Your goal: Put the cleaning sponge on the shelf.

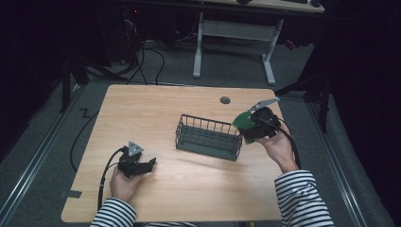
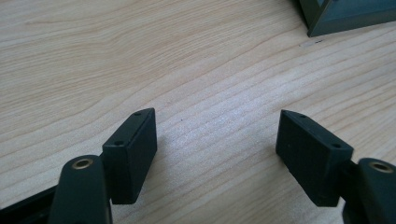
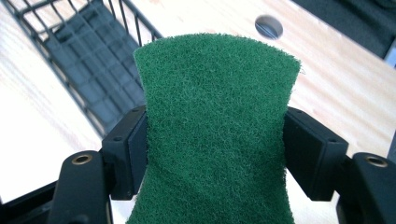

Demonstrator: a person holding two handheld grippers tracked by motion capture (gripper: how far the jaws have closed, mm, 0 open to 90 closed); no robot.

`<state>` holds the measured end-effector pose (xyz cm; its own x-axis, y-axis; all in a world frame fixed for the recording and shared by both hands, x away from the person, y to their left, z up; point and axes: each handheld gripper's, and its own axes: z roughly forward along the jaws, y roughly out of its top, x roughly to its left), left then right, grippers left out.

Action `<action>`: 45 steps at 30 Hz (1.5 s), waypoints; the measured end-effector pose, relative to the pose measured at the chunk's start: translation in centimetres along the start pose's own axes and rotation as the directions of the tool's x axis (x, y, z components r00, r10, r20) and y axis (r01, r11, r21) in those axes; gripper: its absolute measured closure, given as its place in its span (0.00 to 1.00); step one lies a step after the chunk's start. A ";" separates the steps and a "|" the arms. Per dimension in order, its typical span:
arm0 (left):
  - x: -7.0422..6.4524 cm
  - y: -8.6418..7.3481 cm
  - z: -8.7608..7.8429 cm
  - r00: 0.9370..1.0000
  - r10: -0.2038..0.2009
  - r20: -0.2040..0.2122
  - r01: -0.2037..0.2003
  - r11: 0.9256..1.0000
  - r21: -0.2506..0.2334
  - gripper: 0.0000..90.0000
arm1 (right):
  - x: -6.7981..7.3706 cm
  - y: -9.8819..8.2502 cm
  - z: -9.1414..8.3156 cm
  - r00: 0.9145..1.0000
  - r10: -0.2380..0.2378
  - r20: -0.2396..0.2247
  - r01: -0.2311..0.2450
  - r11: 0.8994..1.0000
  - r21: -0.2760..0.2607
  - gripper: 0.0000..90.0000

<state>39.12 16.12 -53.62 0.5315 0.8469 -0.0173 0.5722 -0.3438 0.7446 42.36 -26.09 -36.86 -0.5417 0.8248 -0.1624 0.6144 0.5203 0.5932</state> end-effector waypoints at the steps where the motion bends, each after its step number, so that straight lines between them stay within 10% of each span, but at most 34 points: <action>1: 0.0 0.0 0.0 1.000 0.000 0.000 0.000 1.000 0.000 0.33 | 0.4 1.1 0.7 1.000 -0.008 0.003 0.008 1.000 0.002 0.34; 17: 0.1 0.0 0.0 1.000 -0.013 0.011 0.013 1.000 -0.005 0.33 | 3.3 4.4 5.7 0.996 -0.087 0.017 0.086 0.995 0.057 0.33; 45: 0.3 0.0 -0.1 1.000 -0.022 0.011 0.022 1.000 -0.005 0.33 | 4.9 3.0 6.8 0.991 -0.127 0.034 0.124 0.989 0.080 0.32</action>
<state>39.20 16.38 -53.61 0.5259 0.8495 -0.0410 0.5805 -0.3232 0.7474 45.42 -19.03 -41.24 -0.5954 0.7590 -0.2636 0.5865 0.6348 0.5031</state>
